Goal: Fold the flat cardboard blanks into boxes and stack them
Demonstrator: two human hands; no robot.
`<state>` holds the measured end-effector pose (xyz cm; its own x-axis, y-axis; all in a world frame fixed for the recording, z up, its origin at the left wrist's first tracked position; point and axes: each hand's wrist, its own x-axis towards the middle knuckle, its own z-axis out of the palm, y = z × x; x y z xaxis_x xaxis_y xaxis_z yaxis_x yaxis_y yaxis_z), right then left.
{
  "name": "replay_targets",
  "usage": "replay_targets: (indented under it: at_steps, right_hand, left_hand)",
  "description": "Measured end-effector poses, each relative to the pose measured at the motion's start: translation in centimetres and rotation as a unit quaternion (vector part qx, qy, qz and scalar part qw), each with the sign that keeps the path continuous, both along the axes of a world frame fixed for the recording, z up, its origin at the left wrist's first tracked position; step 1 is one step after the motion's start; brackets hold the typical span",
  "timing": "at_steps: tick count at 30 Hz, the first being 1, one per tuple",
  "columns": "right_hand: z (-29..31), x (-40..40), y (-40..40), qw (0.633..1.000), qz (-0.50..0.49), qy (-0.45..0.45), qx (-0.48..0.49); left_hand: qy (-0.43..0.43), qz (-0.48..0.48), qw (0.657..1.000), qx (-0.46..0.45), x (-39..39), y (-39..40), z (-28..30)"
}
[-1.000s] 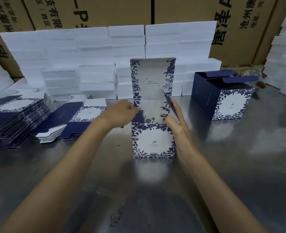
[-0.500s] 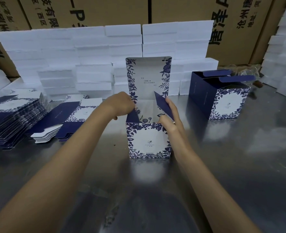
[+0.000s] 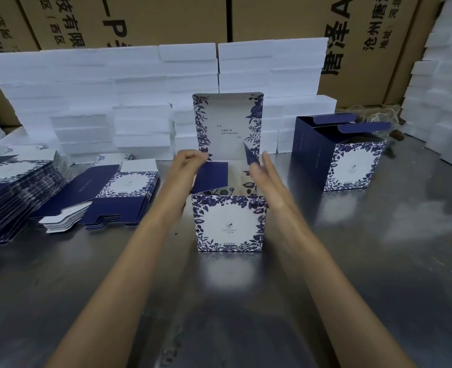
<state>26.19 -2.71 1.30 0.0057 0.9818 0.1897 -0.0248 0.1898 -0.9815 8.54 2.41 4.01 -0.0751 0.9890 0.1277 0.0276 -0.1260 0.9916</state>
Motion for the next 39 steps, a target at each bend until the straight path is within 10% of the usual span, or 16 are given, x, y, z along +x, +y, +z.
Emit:
replay_targets:
  at_steps: [6, 39]
  right_hand:
    - [1.6, 2.2, -0.2, 0.984, -0.111, -0.136, -0.011]
    - [4.6, 3.7, 4.4, 0.956, -0.007, -0.29, -0.053]
  left_hand:
    - [-0.119, -0.081, 0.99, -0.01, 0.3, -1.9, -2.1]
    - [-0.066, -0.079, 0.995, -0.003, -1.2, -3.2, -2.0]
